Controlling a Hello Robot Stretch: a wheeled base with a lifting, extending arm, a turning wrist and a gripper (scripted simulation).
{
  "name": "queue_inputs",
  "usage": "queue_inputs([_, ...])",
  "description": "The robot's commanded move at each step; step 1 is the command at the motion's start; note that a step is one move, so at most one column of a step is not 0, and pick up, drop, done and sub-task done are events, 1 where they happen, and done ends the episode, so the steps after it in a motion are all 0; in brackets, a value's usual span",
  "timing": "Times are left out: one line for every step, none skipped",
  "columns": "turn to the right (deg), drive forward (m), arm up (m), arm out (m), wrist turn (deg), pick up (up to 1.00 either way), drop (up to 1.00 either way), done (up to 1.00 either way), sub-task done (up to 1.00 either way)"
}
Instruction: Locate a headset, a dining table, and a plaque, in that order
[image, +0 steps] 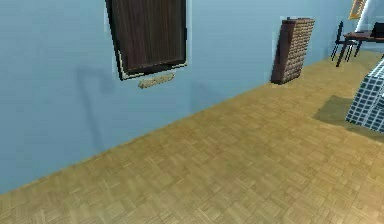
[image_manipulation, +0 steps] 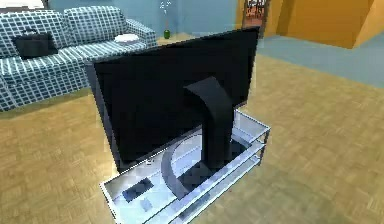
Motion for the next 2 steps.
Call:
queue_inputs([0.0, 0.45, 0.0, 0.0, 0.0, 0.0, 0.0, 0.0, 0.0])
queue_inputs([30.0, 0.0, 0.0, 0.0, 0.0, 0.0, 0.0, 0.0, 0.0])
